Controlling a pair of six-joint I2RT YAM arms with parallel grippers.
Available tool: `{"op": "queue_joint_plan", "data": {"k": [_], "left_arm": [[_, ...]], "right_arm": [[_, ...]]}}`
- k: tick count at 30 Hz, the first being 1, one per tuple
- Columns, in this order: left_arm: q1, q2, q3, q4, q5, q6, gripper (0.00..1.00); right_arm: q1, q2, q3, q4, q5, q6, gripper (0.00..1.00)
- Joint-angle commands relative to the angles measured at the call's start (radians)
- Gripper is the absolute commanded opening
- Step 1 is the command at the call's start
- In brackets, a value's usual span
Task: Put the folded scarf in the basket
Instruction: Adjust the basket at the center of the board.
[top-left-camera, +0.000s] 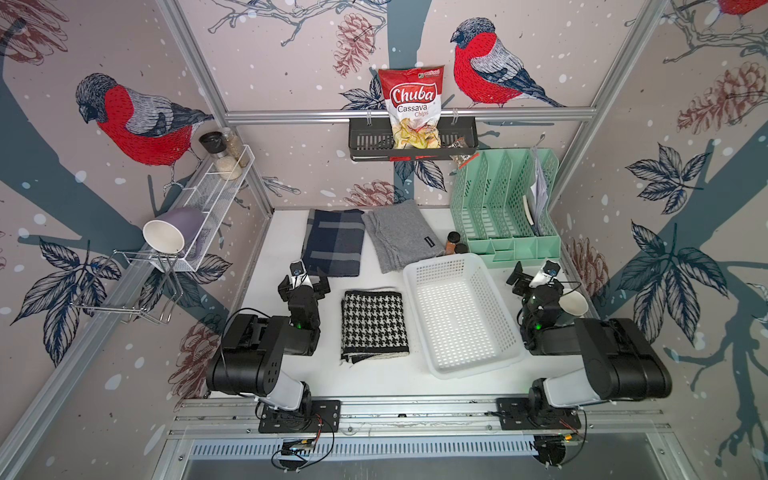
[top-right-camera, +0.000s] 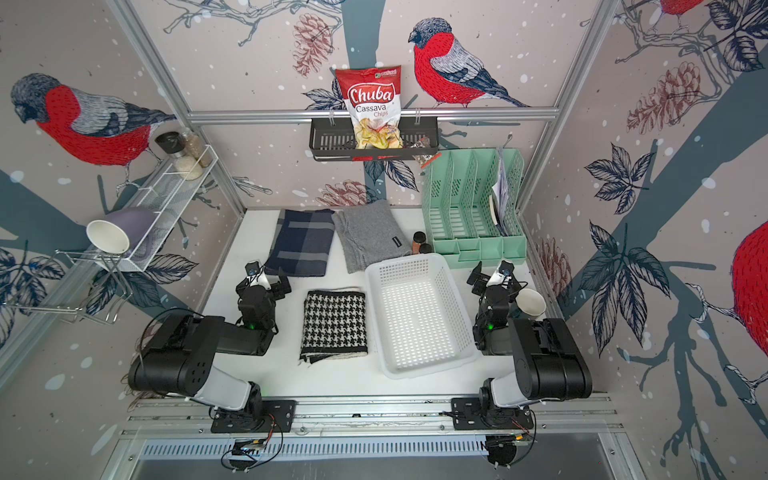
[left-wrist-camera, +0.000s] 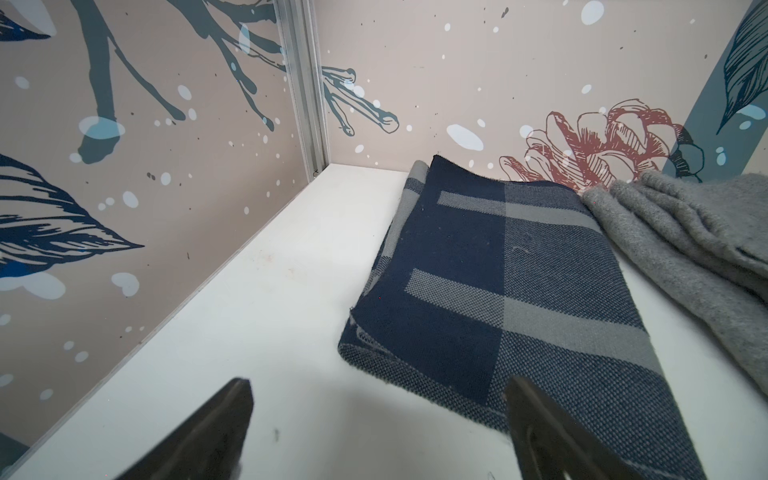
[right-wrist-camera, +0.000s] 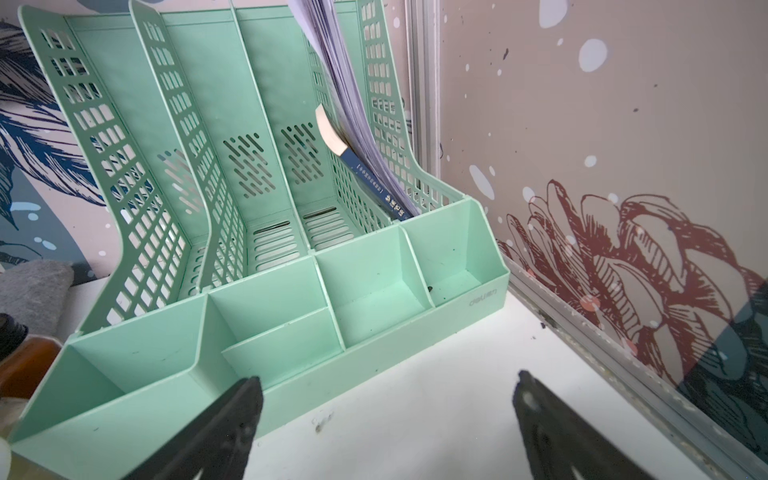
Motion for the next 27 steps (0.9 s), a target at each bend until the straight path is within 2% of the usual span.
{"op": "queue_joint_plan", "data": {"k": [1, 6, 8, 11, 13, 16, 19, 23, 24, 26, 27], "left_arm": [[0.002, -0.003, 0.001, 0.05, 0.006, -0.002, 0.98], [0.002, -0.006, -0.002, 0.057, 0.009, 0.001, 0.98], [0.001, -0.031, 0.023, -0.007, 0.046, 0.017, 0.98], [-0.004, -0.09, 0.104, -0.201, 0.026, 0.008, 0.98], [-0.006, -0.112, 0.164, -0.332, 0.022, -0.004, 0.98], [-0.04, -0.149, 0.16, -0.353, -0.021, 0.007, 0.98], [-0.079, -0.234, 0.169, -0.388, -0.061, 0.022, 0.98], [-0.165, -0.395, 0.274, -0.514, -0.107, 0.098, 0.98], [-0.191, -0.427, 0.311, -0.549, -0.124, 0.115, 0.98], [-0.227, -0.477, 0.403, -0.628, -0.183, 0.08, 0.98], [-0.221, -0.49, 0.47, -0.736, -0.223, -0.064, 0.98]], "right_arm": [[0.011, -0.02, -0.038, 0.066, 0.061, 0.013, 1.0], [0.014, -0.034, -0.08, 0.134, 0.055, 0.007, 1.0], [0.02, -0.053, -0.068, 0.114, 0.038, -0.018, 1.0], [0.025, -0.131, 0.011, -0.112, -0.001, -0.029, 1.0], [0.044, -0.187, 0.044, -0.201, 0.051, -0.03, 1.0], [0.079, -0.263, 0.062, -0.232, 0.121, -0.046, 1.0], [0.1, -0.332, 0.138, -0.339, 0.136, -0.059, 1.0], [0.171, -0.47, 0.343, -0.58, 0.13, -0.066, 1.0], [0.187, -0.493, 0.391, -0.618, 0.129, -0.043, 1.0], [0.184, -0.526, 0.516, -0.747, 0.081, 0.148, 1.0], [0.172, -0.53, 0.553, -0.823, 0.057, 0.284, 1.0]]}}
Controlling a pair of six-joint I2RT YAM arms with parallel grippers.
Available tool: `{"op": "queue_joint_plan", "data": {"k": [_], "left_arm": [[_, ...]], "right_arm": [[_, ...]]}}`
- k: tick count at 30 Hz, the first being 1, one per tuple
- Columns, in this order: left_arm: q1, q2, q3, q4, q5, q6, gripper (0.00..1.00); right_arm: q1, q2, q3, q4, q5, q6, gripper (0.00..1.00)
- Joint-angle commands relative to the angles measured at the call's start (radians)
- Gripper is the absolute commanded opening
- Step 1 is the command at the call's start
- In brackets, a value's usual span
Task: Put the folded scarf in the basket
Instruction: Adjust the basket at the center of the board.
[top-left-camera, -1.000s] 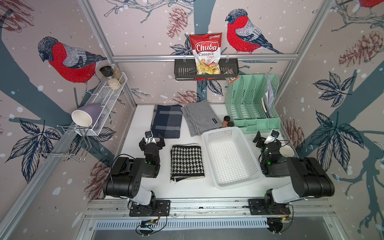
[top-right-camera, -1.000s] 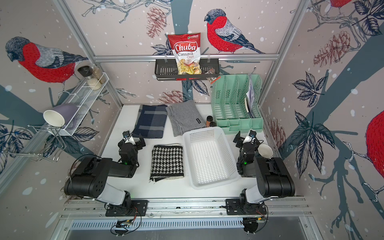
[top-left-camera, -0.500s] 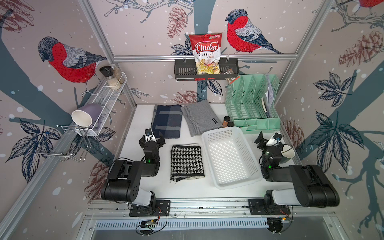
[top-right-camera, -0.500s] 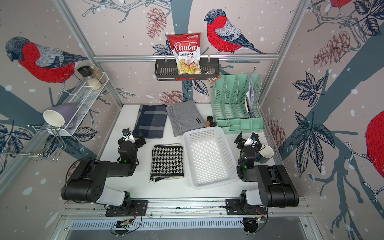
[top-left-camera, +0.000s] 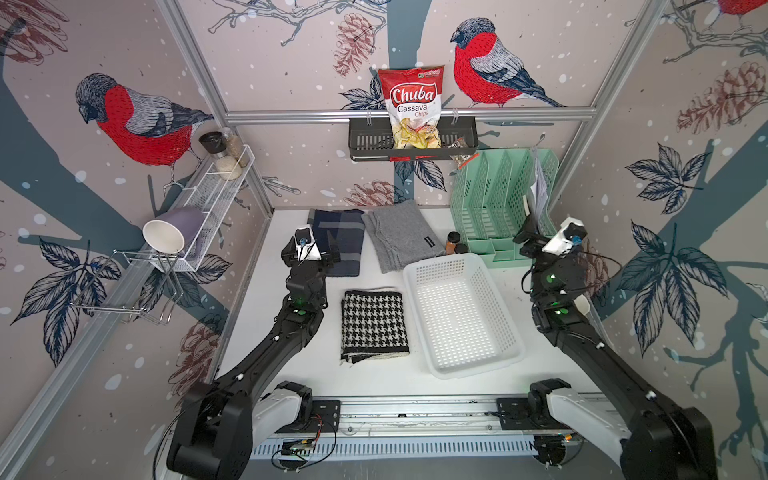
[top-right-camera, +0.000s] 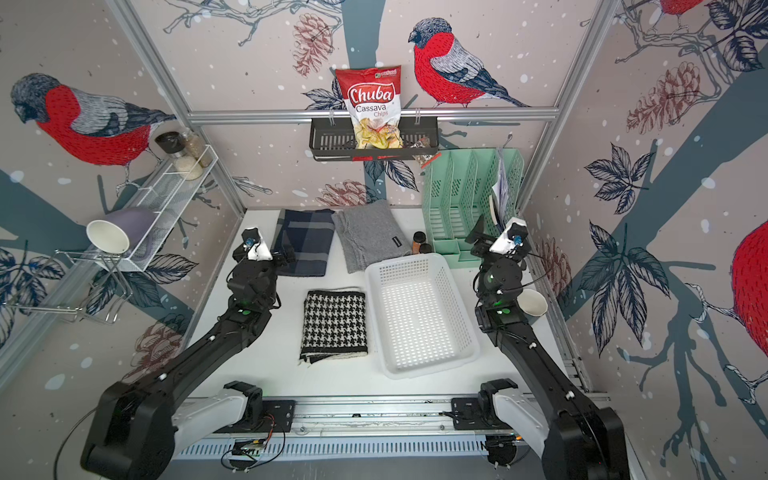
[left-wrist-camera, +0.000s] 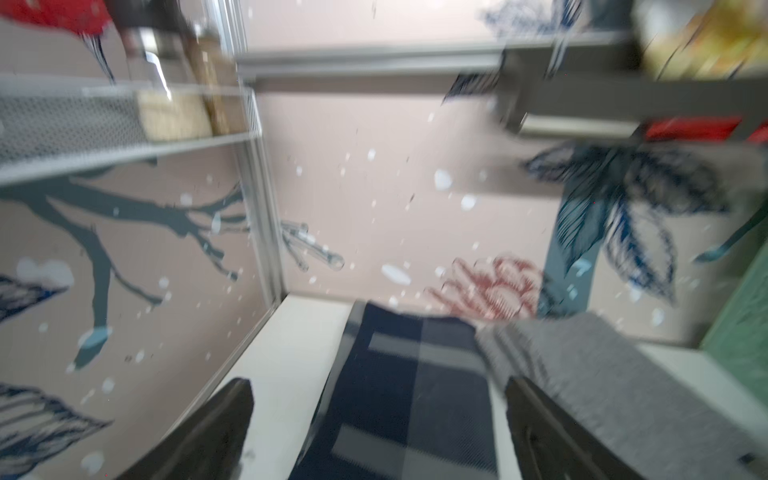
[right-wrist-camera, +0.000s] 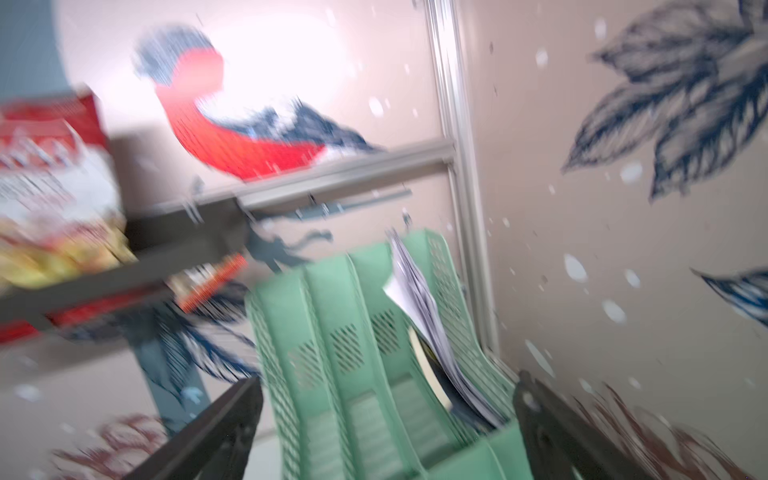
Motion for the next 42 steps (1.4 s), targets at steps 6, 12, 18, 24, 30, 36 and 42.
{"op": "queue_joint_plan", "data": {"k": [6, 12, 18, 24, 30, 36, 42], "left_arm": [[0.184, 0.001, 0.345, -0.766, 0.305, -0.671, 0.96], [0.162, 0.062, 0.415, -0.978, 0.529, -0.652, 0.96], [0.063, 0.007, 0.333, -1.073, 0.521, -0.661, 0.9], [0.007, -0.006, 0.286, -1.153, 0.481, -0.677, 0.89], [-0.05, -0.007, 0.292, -1.182, 0.396, -0.71, 0.84], [-0.096, 0.005, 0.315, -1.216, 0.355, -0.727, 0.82], [-0.099, -0.011, 0.328, -1.239, 0.323, -0.728, 0.82]], "right_arm": [[-0.094, -0.007, 0.098, -0.459, -0.31, 0.629, 1.0], [0.303, 0.114, 0.363, -0.968, 0.059, 0.452, 1.0], [0.525, 0.216, 0.435, -1.189, -0.038, 0.589, 0.89], [0.736, 0.453, 0.56, -1.317, -0.129, 0.61, 0.82], [0.857, 0.689, 0.726, -1.427, -0.132, 0.565, 0.71], [0.88, 0.838, 0.812, -1.572, -0.058, 0.611, 0.6], [0.931, 0.882, 0.812, -1.565, -0.074, 0.647, 0.56]]}}
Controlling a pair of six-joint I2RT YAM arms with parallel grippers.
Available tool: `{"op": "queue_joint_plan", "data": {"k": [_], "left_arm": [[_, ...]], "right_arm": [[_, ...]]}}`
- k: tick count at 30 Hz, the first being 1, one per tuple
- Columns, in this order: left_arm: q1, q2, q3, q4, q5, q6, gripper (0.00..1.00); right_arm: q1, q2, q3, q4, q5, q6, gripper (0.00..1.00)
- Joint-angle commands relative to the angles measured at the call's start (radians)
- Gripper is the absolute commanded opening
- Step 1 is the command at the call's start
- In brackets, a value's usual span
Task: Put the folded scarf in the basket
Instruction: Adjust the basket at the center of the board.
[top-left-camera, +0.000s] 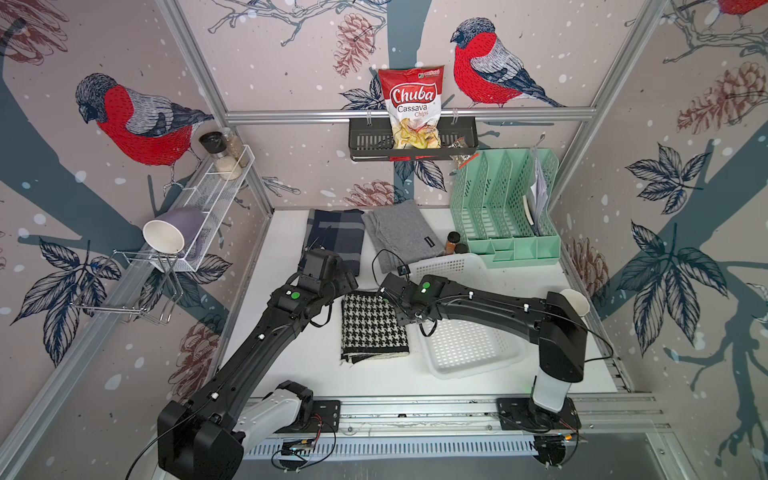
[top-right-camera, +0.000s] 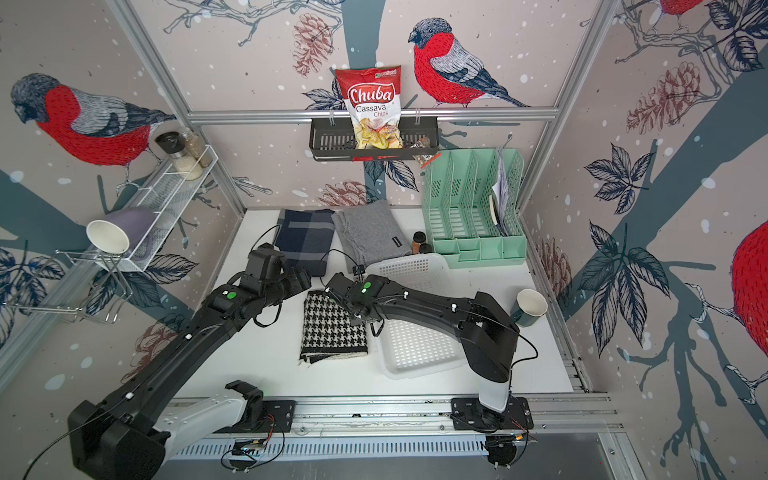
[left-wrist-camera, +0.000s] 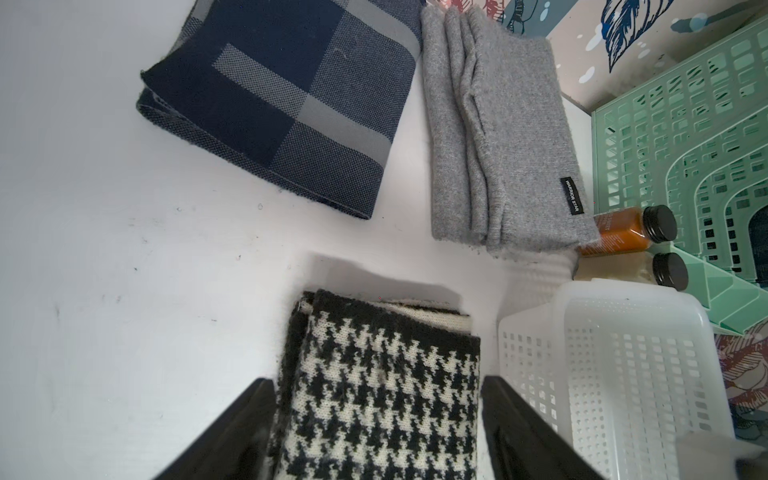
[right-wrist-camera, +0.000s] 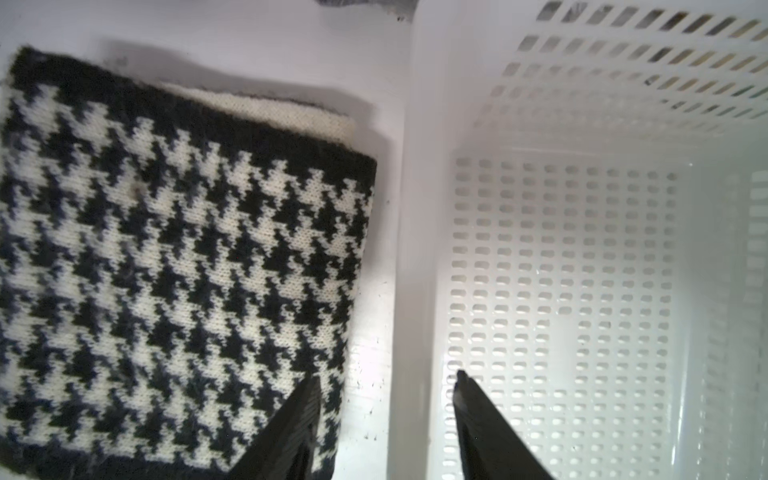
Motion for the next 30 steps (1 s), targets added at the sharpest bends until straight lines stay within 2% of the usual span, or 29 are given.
{"op": "queue_joint_plan", "data": {"k": [1, 12, 18, 23, 30], "left_arm": [[-0.003, -0.008, 0.02, -0.029, -0.041, -0.01, 0.82], [-0.005, -0.063, 0.01, -0.034, -0.069, -0.014, 0.81], [-0.004, -0.074, 0.005, -0.033, -0.062, -0.027, 0.81], [-0.004, -0.103, 0.002, -0.03, -0.07, -0.03, 0.81], [-0.005, -0.131, -0.008, -0.038, -0.076, -0.039, 0.81]], "right_arm": [[0.019, 0.03, 0.005, -0.036, 0.022, 0.048, 0.54], [0.023, 0.07, -0.01, -0.039, 0.088, 0.128, 0.36], [0.017, 0.091, -0.009, -0.042, 0.113, 0.167, 0.23], [0.006, 0.097, 0.005, -0.049, 0.107, 0.198, 0.01], [0.007, 0.089, 0.107, -0.14, 0.118, 0.329, 0.0]]}}
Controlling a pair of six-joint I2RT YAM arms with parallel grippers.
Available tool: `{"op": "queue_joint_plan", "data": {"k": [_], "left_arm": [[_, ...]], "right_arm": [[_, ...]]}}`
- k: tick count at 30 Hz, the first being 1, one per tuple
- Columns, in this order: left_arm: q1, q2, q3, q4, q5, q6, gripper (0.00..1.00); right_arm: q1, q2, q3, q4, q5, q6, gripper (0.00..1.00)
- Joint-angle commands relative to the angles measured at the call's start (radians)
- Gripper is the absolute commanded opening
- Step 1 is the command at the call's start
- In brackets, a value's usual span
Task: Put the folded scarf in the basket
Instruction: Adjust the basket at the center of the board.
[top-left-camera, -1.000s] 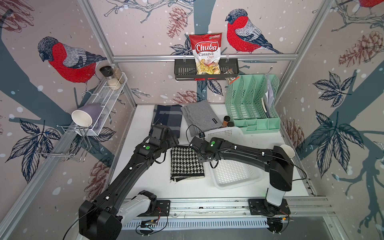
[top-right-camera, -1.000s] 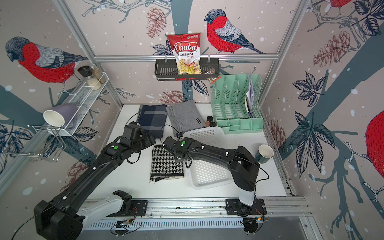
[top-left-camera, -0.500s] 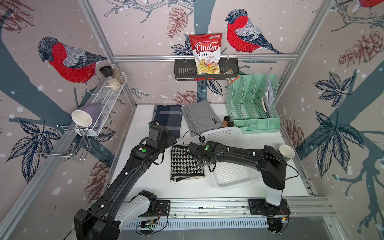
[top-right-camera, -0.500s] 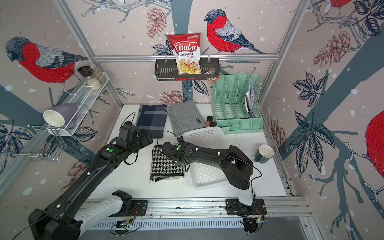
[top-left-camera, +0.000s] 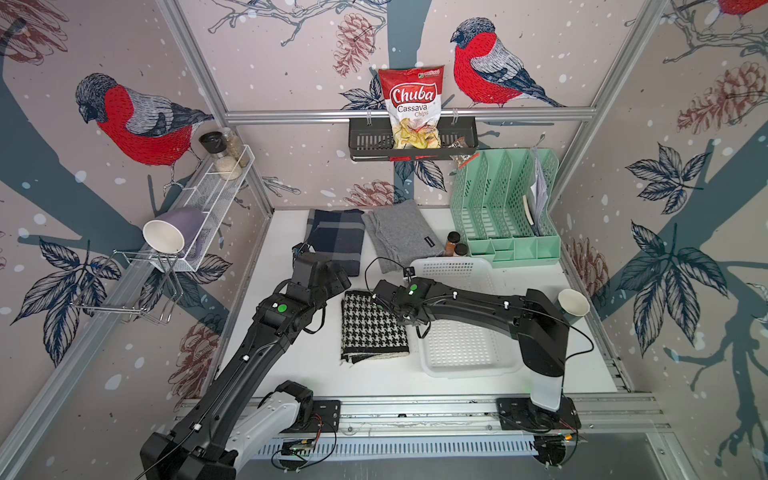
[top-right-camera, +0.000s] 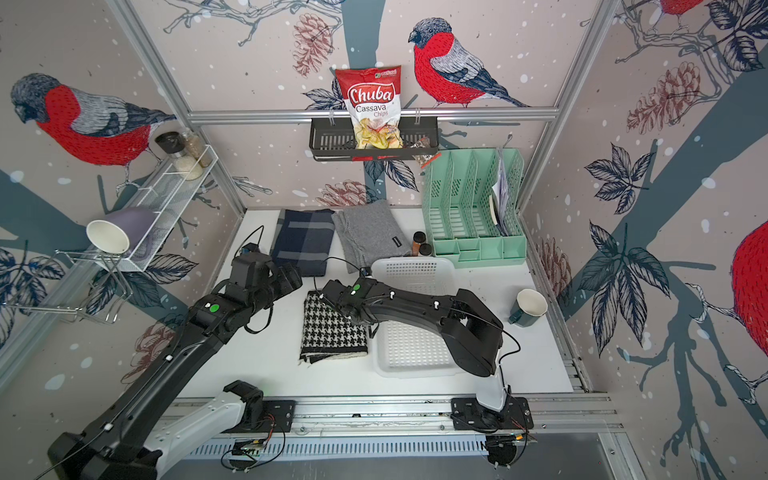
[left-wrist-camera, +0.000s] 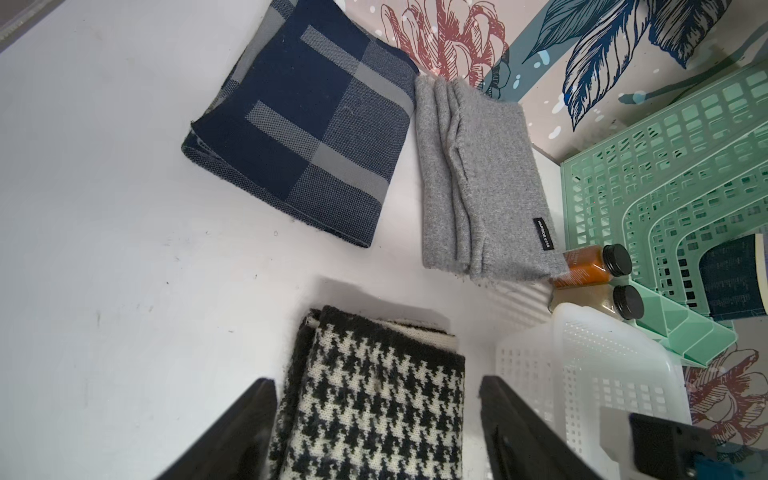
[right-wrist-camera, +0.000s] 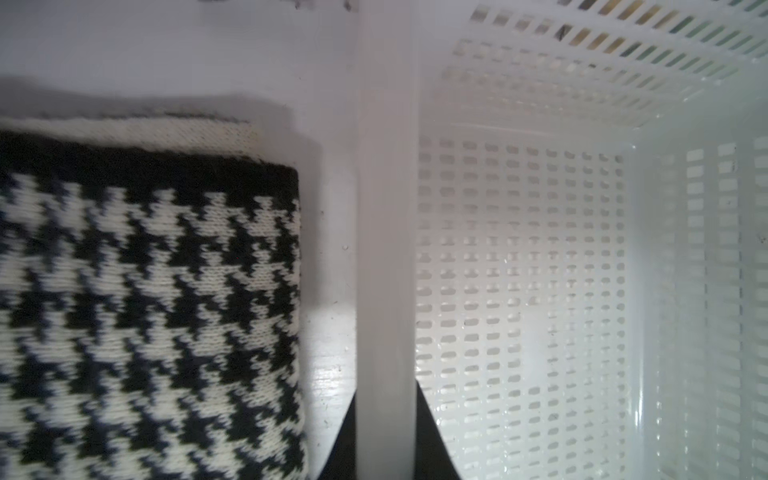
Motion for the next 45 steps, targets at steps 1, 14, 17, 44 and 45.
{"op": "queue_joint_plan", "data": {"k": [1, 14, 17, 44, 45], "left_arm": [[-0.003, -0.011, -0.006, -0.022, -0.014, -0.013, 0.81], [-0.004, -0.036, -0.02, -0.019, -0.002, -0.04, 0.79], [-0.005, -0.036, -0.023, -0.017, 0.008, -0.047, 0.79], [-0.013, -0.028, -0.123, 0.076, 0.049, -0.091, 0.77], [-0.012, -0.027, -0.126, 0.081, 0.05, -0.094, 0.77]], "right_arm": [[-0.001, -0.004, 0.057, -0.049, -0.006, 0.139, 0.0], [-0.044, 0.036, 0.385, -0.307, 0.054, 0.454, 0.0], [-0.103, 0.056, 0.438, -0.346, 0.001, 0.492, 0.0], [-0.54, -0.121, 0.239, -0.318, -0.283, 0.849, 0.0], [-0.556, -0.124, 0.226, -0.303, -0.305, 0.86, 0.0]]}}
